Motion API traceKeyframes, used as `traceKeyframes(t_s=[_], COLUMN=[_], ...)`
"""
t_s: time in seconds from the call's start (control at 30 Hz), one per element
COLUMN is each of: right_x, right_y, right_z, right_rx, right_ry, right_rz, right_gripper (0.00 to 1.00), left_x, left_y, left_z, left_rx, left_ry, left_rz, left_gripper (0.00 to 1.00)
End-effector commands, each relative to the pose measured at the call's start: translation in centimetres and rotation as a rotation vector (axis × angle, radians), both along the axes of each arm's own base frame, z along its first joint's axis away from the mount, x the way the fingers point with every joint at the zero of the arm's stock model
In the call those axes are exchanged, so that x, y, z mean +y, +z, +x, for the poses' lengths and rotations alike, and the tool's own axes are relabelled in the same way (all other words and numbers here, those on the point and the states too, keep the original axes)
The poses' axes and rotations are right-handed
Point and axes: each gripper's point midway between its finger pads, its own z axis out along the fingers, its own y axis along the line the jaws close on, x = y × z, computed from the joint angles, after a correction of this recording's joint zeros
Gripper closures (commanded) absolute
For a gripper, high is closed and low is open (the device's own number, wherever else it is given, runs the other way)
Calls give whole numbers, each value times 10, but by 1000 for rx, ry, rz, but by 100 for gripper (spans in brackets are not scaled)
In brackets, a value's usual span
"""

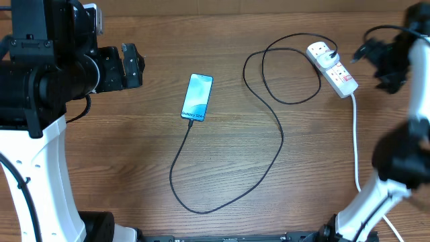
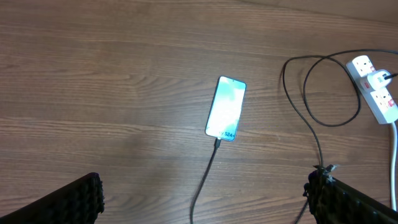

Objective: Plug charger to phone and switch on socket

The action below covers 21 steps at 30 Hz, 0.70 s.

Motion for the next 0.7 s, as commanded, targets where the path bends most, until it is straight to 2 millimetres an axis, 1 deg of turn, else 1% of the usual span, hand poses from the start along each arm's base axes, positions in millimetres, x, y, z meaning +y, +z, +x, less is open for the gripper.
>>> traceKeyframes(t_s=[0.0, 0.07, 0.17, 0.2, 0.23, 0.33, 0.37, 0.47, 0.57, 0.67], right_x=[13, 25, 42, 66, 77, 106, 119, 145, 159, 161], right_y=[80, 104, 129, 144, 148, 155, 157, 160, 161, 156], right_z=[-28, -45, -68, -83, -89, -105, -113, -134, -154, -176], right_rx=[-154, -190, -220, -252, -264, -290, -301, -329, -367, -381], right_ry=[5, 22, 49, 102, 131, 213, 251, 336, 386, 367], right_rz=[-61, -83, -126, -132, -132, -144, -145, -134, -128, -108], right_gripper=[1, 1, 1, 1, 1, 1, 1, 1, 1, 1], left_x=[-1, -1, -1, -1, -1, -1, -1, -1, -1, -1], left_y=[0, 0, 0, 0, 0, 0, 0, 0, 0, 0], left_z=[-2, -2, -2, -2, -2, -2, -2, -2, -2, -2], left_rx=[4, 4, 4, 4, 4, 4, 4, 4, 4, 4], left_ry=[14, 14, 14, 14, 14, 14, 14, 14, 14, 14], left_rz=[-7, -7, -7, -7, -7, -7, -7, -7, -7, -7], left_gripper=[0, 0, 0, 0, 0, 1, 0, 0, 1, 0])
